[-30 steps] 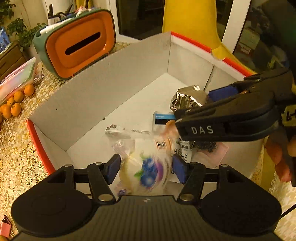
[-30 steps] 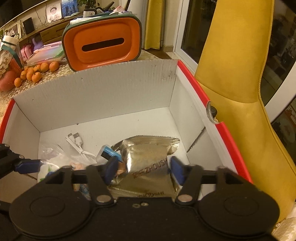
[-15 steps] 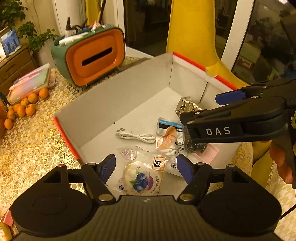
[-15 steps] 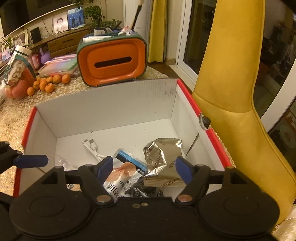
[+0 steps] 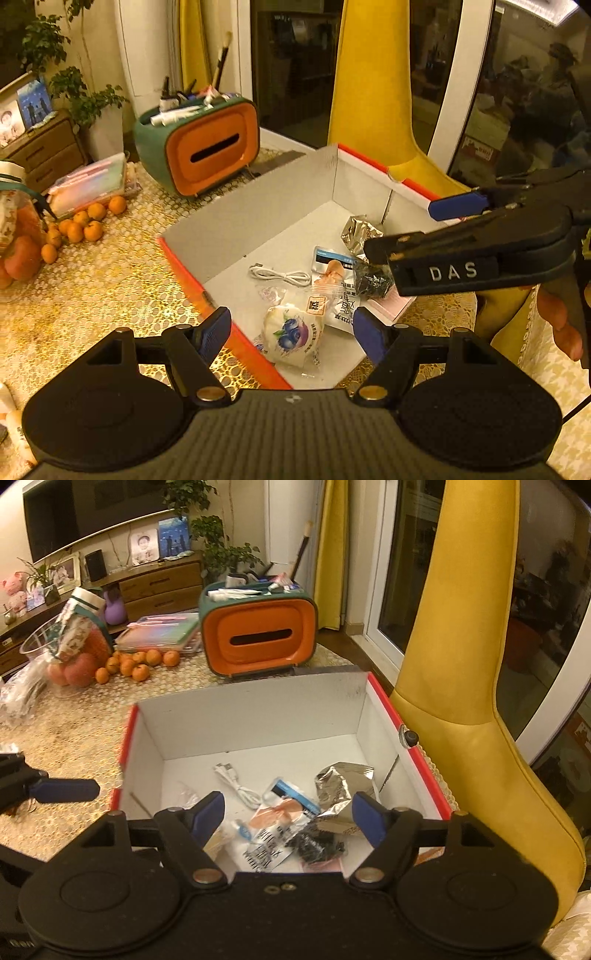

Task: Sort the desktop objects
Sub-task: 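Withdraw both open tools from the red box back to the table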

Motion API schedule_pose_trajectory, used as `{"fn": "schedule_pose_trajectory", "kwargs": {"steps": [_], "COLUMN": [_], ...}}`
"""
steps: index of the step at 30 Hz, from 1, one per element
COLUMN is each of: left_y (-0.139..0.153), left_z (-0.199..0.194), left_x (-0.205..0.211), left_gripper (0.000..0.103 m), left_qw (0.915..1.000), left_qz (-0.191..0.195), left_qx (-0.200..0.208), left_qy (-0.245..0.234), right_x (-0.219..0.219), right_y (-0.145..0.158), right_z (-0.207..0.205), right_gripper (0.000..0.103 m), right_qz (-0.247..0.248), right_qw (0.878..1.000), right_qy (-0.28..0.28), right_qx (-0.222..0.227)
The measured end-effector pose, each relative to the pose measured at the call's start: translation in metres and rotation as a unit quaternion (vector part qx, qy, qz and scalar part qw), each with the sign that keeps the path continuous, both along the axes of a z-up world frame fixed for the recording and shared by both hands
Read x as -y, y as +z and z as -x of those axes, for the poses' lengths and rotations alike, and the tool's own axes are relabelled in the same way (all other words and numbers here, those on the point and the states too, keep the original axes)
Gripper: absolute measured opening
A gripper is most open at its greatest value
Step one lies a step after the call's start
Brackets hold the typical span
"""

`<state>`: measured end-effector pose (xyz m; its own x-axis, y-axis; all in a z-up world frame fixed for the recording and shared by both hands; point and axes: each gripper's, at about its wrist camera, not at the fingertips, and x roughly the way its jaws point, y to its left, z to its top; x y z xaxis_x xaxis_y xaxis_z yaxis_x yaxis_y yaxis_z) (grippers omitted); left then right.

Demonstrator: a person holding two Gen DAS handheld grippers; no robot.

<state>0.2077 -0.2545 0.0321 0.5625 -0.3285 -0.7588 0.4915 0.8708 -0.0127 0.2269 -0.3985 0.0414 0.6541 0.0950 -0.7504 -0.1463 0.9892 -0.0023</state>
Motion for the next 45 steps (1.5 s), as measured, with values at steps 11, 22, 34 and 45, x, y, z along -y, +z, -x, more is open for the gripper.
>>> {"fn": "schedule_pose_trajectory", "kwargs": {"steps": [11, 22, 34, 45], "left_y": [0.022, 0.03, 0.017, -0.019], "left_z": [0.039, 0.067, 0.099, 0.111], "left_x": [-0.041, -0.091, -0.154, -0.227], "left_gripper": [0.072, 0.072, 0.082, 0.091], "left_qw": [0.9993, 0.9972, 0.9919, 0.9838], "left_qz": [0.012, 0.033, 0.035, 0.04], "left_qx": [0.034, 0.059, 0.091, 0.092], "left_qy": [0.006, 0.033, 0.081, 0.149], "right_x": [-0.027, -0.06, -0.11, -0.171], "right_y": [0.023, 0.034, 0.033, 0.014], "right_z": [0.043, 0.08, 0.105, 0.112], "right_gripper": [0.077, 0.082, 0.088, 0.096], "right_qz": [-0.011, -0.027, -0.027, -0.031], "right_qw": [0.999, 0.997, 0.993, 0.989], "right_qy": [0.025, 0.043, 0.071, 0.11], "right_qx": [0.032, 0.06, 0.086, 0.098]}}
